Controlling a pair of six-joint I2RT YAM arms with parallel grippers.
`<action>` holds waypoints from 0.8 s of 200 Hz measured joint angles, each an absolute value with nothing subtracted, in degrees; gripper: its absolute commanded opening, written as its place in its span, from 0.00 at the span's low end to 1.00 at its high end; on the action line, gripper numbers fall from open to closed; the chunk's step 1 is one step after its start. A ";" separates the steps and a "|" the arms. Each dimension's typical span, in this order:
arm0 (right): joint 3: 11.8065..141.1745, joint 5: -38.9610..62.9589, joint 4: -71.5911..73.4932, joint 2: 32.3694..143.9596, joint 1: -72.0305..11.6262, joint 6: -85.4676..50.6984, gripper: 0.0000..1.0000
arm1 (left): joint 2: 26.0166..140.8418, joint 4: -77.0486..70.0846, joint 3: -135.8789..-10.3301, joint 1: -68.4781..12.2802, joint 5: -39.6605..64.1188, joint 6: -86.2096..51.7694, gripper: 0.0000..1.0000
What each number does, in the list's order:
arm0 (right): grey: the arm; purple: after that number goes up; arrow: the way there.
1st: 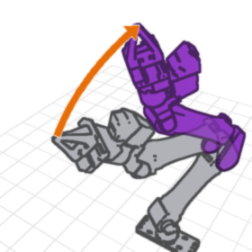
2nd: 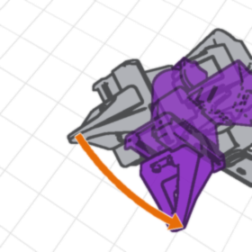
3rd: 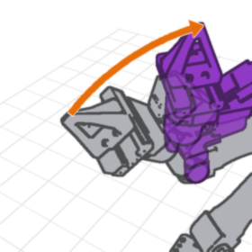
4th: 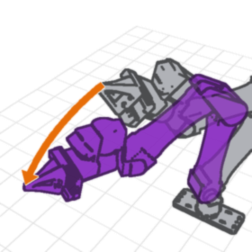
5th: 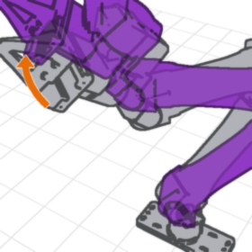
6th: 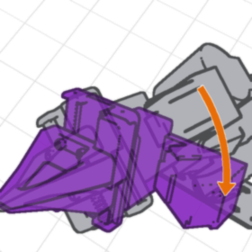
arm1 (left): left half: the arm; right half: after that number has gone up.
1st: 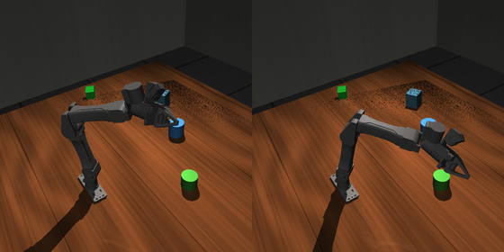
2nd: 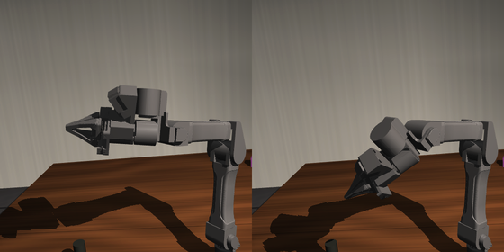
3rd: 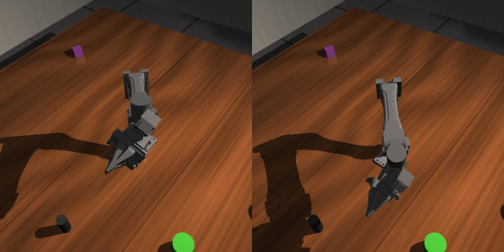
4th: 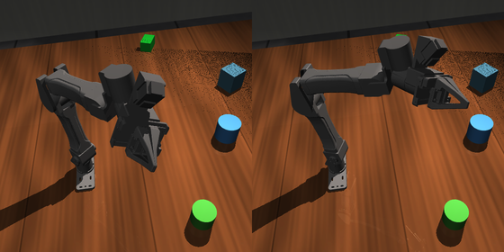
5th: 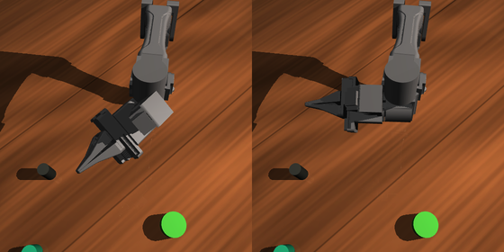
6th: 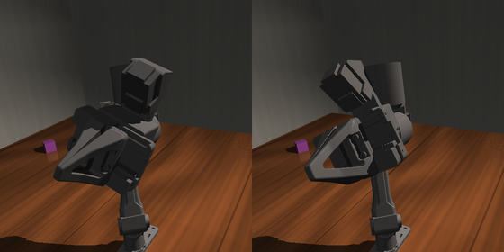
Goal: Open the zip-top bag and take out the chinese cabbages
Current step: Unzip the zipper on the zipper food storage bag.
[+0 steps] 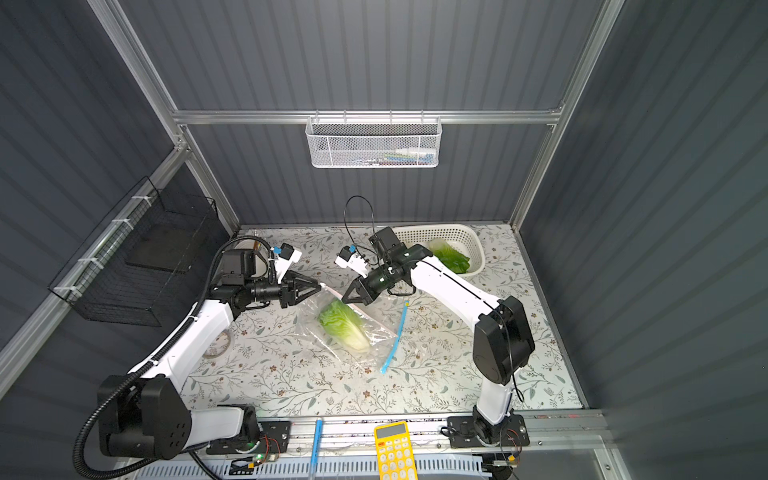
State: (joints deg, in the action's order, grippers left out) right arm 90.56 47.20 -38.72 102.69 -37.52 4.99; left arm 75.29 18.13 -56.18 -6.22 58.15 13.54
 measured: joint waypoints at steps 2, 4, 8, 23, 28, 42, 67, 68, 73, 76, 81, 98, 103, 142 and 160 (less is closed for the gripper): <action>90.56 47.20 -38.72 102.69 -37.52 4.99 0.00 | 75.33 18.11 -56.18 -6.22 58.22 13.50 0.31; 90.52 47.20 -38.68 102.69 -37.50 4.99 0.00 | 75.42 18.11 -56.21 -6.22 58.30 13.52 0.30; 90.48 47.20 -38.61 102.69 -37.50 4.97 0.00 | 75.55 18.02 -56.21 -6.22 58.54 13.34 0.30; 90.32 47.20 -38.54 102.69 -37.47 4.97 0.00 | 76.03 17.93 -56.21 -6.22 59.20 13.23 0.29; 90.30 47.20 -38.52 102.69 -37.47 4.97 0.00 | 76.14 17.93 -56.21 -6.22 59.31 13.21 0.28; 90.30 47.20 -38.46 102.69 -37.43 4.97 0.00 | 76.29 17.93 -56.21 -6.22 59.70 13.21 0.27; 90.13 47.20 -38.15 102.69 -37.43 4.95 0.00 | 76.29 17.91 -56.21 -6.22 60.14 13.02 0.23; 90.08 47.20 -38.13 102.69 -37.43 4.95 0.00 | 76.29 17.91 -56.21 -6.22 60.14 12.99 0.23; 90.04 47.20 -38.11 102.69 -37.43 4.95 0.00 | 76.29 17.91 -56.21 -6.22 60.14 12.99 0.22; 90.00 47.20 -38.09 102.69 -37.43 4.95 0.00 | 76.29 17.91 -56.21 -6.22 60.16 12.97 0.22; 89.97 47.20 -38.11 102.69 -37.43 4.95 0.00 | 76.29 17.89 -56.21 -6.22 60.23 12.88 0.20; 89.97 47.20 -38.09 102.69 -37.43 4.95 0.00 | 76.29 17.65 -56.21 -6.22 60.31 12.62 0.16; 89.97 47.22 -38.09 102.69 -37.43 4.95 0.00 | 76.29 17.56 -56.21 -6.22 60.36 12.49 0.15; 89.97 47.20 -38.04 102.69 -37.36 4.71 0.00 | 76.29 16.93 -56.21 -6.17 60.77 11.92 0.10; 89.97 47.20 -37.98 102.69 -37.36 4.51 0.00 | 76.29 16.71 -56.21 -6.17 60.99 11.73 0.08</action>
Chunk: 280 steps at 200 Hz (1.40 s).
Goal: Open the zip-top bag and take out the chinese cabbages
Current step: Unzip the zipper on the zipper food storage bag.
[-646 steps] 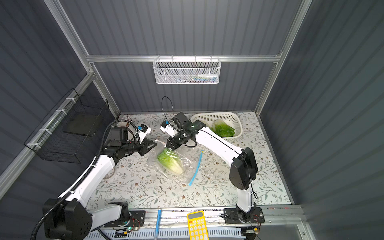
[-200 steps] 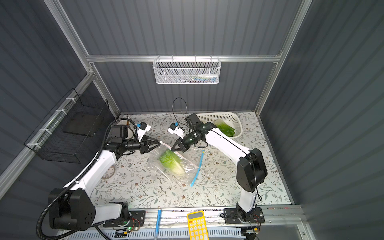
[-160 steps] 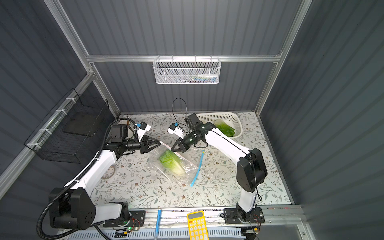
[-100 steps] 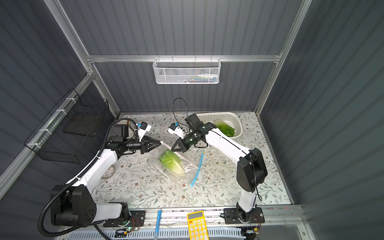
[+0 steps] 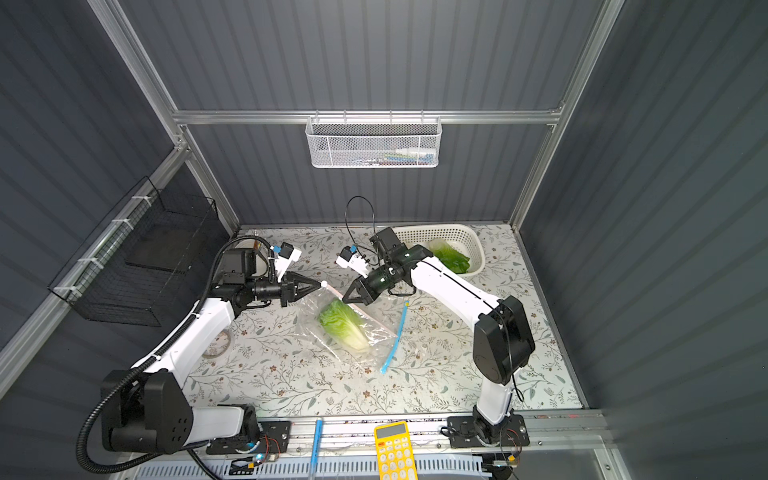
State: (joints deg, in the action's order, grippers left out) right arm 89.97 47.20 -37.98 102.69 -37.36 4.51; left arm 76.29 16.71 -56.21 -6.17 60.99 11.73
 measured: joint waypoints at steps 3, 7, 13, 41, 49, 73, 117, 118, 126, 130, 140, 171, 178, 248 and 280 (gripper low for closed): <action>89.97 47.20 -37.95 102.69 -37.36 4.49 0.00 | 76.29 16.69 -56.21 -6.17 61.04 11.73 0.08; 89.97 47.20 -37.95 102.69 -37.36 4.49 0.00 | 76.29 16.67 -56.21 -6.17 61.12 11.73 0.08; 89.97 47.20 -37.93 102.69 -37.36 4.47 0.00 | 76.29 16.67 -56.21 -6.17 61.17 11.70 0.08; 89.97 47.20 -37.80 102.69 -37.36 4.16 0.00 | 76.29 16.62 -56.21 -6.17 61.17 11.20 0.00; 89.97 47.18 -37.76 102.69 -37.36 3.99 0.00 | 76.29 16.43 -56.21 -6.17 61.19 11.09 0.00; 89.97 47.13 -37.65 102.69 -37.30 3.57 0.20 | 76.29 16.05 -56.21 -6.17 61.32 10.72 0.00; 89.97 47.62 -35.33 102.69 -36.62 1.28 0.65 | 76.29 14.02 -56.21 -6.17 61.49 9.30 0.00; 89.97 47.62 -35.05 102.69 -36.58 1.58 0.66 | 76.29 14.00 -56.21 -6.17 61.52 9.28 0.00; 89.97 47.92 -34.09 102.67 -36.27 0.64 0.68 | 76.29 13.67 -56.21 -6.17 61.58 9.06 0.00; 89.93 48.10 -33.61 102.67 -36.07 0.19 0.69 | 76.29 13.61 -56.21 -6.17 61.58 8.88 0.00; 89.62 48.71 -31.53 102.45 -35.53 -0.89 0.70 | 76.29 13.39 -56.18 -6.17 61.58 8.58 0.00; 88.73 50.61 -24.95 101.82 -34.13 -4.82 0.64 | 76.29 12.49 -56.18 -6.17 61.58 8.01 0.00; 88.73 51.09 -23.40 101.82 -33.98 -5.78 0.62 | 76.29 12.29 -56.14 -6.17 61.58 7.86 0.00; 90.13 52.73 -14.44 103.79 -35.14 -10.61 0.53 | 76.25 11.00 -55.86 -6.17 61.60 7.16 0.00; 91.53 52.64 -14.15 105.89 -36.21 -11.05 0.51 | 76.23 10.61 -55.75 -6.17 61.63 6.79 0.00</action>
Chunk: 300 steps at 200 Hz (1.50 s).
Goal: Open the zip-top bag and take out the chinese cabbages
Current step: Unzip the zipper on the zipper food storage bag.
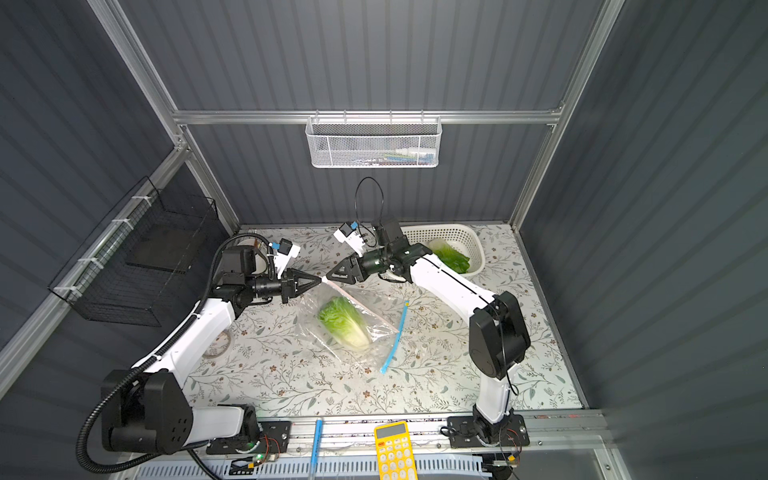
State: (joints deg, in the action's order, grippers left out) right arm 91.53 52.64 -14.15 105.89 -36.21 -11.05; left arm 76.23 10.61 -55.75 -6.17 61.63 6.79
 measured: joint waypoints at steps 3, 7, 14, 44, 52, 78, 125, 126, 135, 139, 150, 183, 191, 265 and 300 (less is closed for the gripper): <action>91.70 52.64 -14.15 106.08 -36.27 -11.05 0.51 | 76.25 10.61 -55.75 -6.17 61.60 6.79 0.00; 91.92 52.64 -14.11 106.34 -36.40 -11.16 0.50 | 76.23 10.61 -55.75 -6.17 61.60 6.79 0.00; 92.27 52.66 -14.06 106.76 -36.56 -11.27 0.50 | 76.23 10.59 -55.72 -6.17 61.60 6.79 0.00; 93.01 52.73 -13.67 107.87 -36.82 -11.70 0.44 | 76.23 10.41 -55.59 -6.17 61.63 6.74 0.00; 93.06 52.71 -13.45 108.01 -36.86 -11.90 0.44 | 76.23 10.31 -55.59 -6.17 61.63 6.74 0.00; 93.08 52.75 -13.32 108.29 -36.93 -12.03 0.42 | 76.23 10.20 -55.59 -6.17 61.63 6.72 0.00; 93.14 52.86 -13.23 108.29 -37.17 -12.75 0.36 | 76.23 10.22 -55.57 -6.17 61.63 6.57 0.00; 93.14 52.88 -13.23 108.29 -37.19 -12.80 0.36 | 76.23 10.22 -55.59 -6.17 61.63 6.57 0.00; 93.14 53.01 -13.21 108.29 -37.21 -12.84 0.36 | 76.23 10.20 -55.59 -6.17 61.63 6.57 0.00; 93.14 53.08 -13.21 108.29 -37.26 -12.86 0.35 | 76.23 10.22 -55.59 -6.17 61.60 6.57 0.00; 93.14 53.21 -13.19 108.29 -37.41 -12.86 0.35 | 76.23 10.22 -55.57 -6.17 61.60 6.57 0.00; 93.14 53.65 -12.69 108.42 -37.60 -13.04 0.28 | 76.23 10.22 -55.57 -6.17 61.63 6.57 0.00; 93.14 53.63 -12.47 108.51 -37.71 -13.23 0.26 | 76.20 10.22 -55.57 -6.17 61.63 6.57 0.00; 93.14 53.67 -11.68 108.95 -37.74 -13.76 0.08 | 75.85 10.22 -55.55 -6.17 61.58 6.57 0.00; 93.14 53.54 -11.55 108.95 -37.71 -13.89 0.00 | 75.85 10.22 -55.55 -6.17 61.58 6.57 0.00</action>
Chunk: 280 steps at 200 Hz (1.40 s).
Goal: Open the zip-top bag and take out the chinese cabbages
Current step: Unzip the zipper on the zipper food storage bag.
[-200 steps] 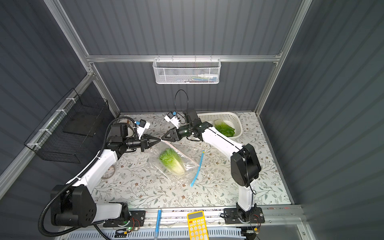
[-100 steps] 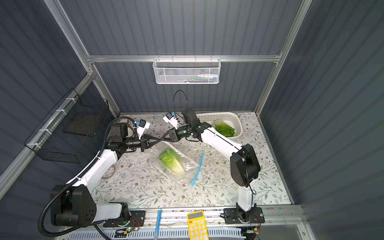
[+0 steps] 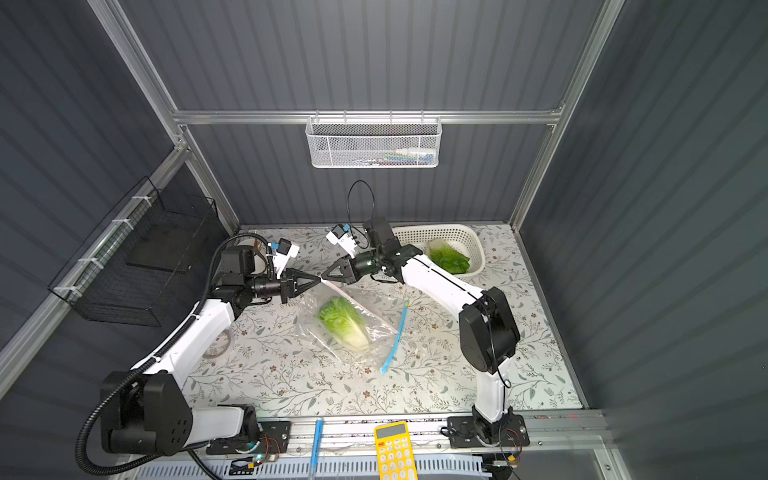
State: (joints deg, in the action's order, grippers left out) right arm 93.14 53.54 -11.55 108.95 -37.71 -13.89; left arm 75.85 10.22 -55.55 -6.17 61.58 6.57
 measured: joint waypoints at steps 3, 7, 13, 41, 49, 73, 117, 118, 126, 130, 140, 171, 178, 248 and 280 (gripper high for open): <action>93.14 53.54 -11.55 108.95 -37.71 -13.91 0.00 | 75.83 10.22 -55.55 -6.17 61.56 6.57 0.00; 93.14 53.54 -11.55 108.95 -37.71 -13.91 0.00 | 75.83 10.22 -55.55 -6.17 61.52 6.57 0.00; 93.14 53.52 -11.55 108.95 -37.71 -13.91 0.00 | 75.79 10.22 -55.55 -6.17 61.41 6.57 0.00; 93.10 53.25 -11.51 108.95 -37.71 -13.87 0.00 | 75.37 10.15 -55.37 -6.17 60.45 6.28 0.00; 93.01 53.15 -11.46 108.95 -37.71 -13.87 0.00 | 75.18 9.89 -55.16 -6.17 60.05 6.09 0.00; 92.86 52.77 -11.27 108.95 -37.74 -13.72 0.00 | 74.52 8.84 -54.46 -6.24 58.50 5.23 0.00; 91.44 52.10 -10.22 108.86 -37.69 -13.45 0.00 | 73.36 7.35 -53.21 -6.24 54.96 3.70 0.00; 91.42 52.10 -10.22 108.86 -37.69 -13.45 0.00 | 73.34 7.31 -53.15 -6.24 54.81 3.66 0.00; 91.11 52.03 -10.24 108.81 -37.67 -13.41 0.00 | 73.10 7.16 -52.86 -6.24 54.15 3.42 0.00; 90.98 52.01 -10.28 108.77 -37.67 -13.32 0.00 | 72.95 7.14 -52.73 -6.24 53.80 3.33 0.00; 90.63 51.90 -10.28 108.68 -37.65 -13.17 0.00 | 72.71 7.07 -52.58 -6.24 52.97 3.14 0.00; 88.90 51.18 -10.31 107.26 -37.65 -12.91 0.00 | 71.94 6.04 -51.81 -6.35 50.46 2.46 0.00; 88.49 50.96 -10.28 106.91 -37.65 -12.86 0.00 | 71.88 5.78 -51.77 -6.33 49.98 2.26 0.00; 84.64 48.51 -11.27 103.68 -37.65 -12.58 0.00 | 71.40 1.83 -50.57 -6.39 41.23 -1.08 0.00; 82.52 47.72 -11.86 101.82 -37.65 -12.38 0.00 | 71.22 0.75 -50.26 -6.42 38.57 -2.22 0.00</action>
